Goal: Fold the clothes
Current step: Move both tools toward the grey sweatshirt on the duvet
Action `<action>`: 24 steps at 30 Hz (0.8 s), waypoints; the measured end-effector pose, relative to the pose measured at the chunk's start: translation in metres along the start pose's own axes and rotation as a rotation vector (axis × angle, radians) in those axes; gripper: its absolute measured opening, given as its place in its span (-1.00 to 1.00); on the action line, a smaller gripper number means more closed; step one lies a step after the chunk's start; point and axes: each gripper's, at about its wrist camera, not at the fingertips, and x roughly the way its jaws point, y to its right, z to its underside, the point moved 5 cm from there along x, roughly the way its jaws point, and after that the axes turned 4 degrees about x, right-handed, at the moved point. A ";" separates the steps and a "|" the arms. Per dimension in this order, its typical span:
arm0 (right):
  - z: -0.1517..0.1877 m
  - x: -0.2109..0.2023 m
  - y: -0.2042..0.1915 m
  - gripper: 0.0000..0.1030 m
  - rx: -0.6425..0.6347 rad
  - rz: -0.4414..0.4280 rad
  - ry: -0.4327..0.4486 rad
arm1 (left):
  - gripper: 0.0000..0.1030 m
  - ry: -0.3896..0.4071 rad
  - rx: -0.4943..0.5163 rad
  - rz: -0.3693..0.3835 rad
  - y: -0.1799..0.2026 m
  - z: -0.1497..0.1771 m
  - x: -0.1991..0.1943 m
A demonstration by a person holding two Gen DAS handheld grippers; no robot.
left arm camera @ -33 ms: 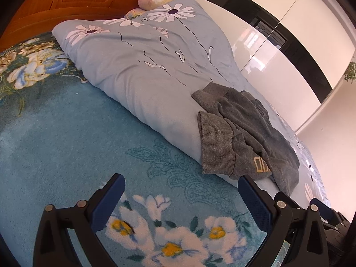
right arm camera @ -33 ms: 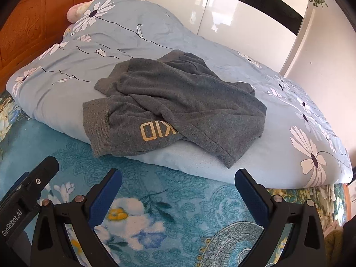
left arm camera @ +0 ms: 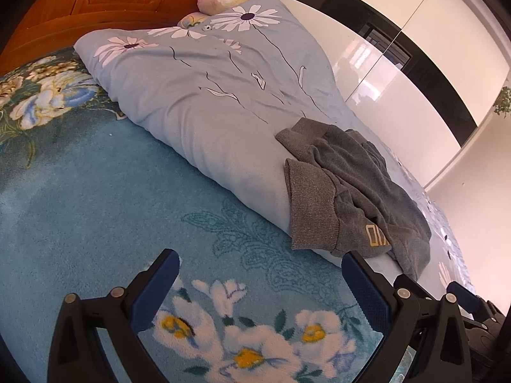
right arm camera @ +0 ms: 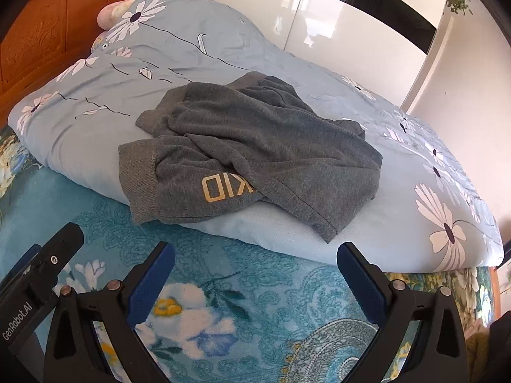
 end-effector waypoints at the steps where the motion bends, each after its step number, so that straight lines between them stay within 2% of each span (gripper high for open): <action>1: 0.000 0.000 0.001 0.97 -0.001 -0.002 0.004 | 1.00 -0.002 -0.002 0.001 -0.001 0.000 0.000; 3: 0.000 0.003 0.006 0.98 0.015 -0.020 0.007 | 1.00 0.001 0.008 -0.011 -0.002 0.000 0.000; 7: -0.001 0.000 -0.004 0.97 -0.047 0.051 0.023 | 1.00 -0.003 0.012 -0.029 -0.007 0.001 0.003; 13: -0.004 0.000 0.000 0.97 -0.072 0.095 0.016 | 1.00 -0.011 -0.003 -0.031 -0.010 0.002 0.004; 24: -0.010 -0.009 0.002 0.97 -0.083 0.068 0.024 | 1.00 -0.002 0.057 -0.011 -0.001 0.000 0.000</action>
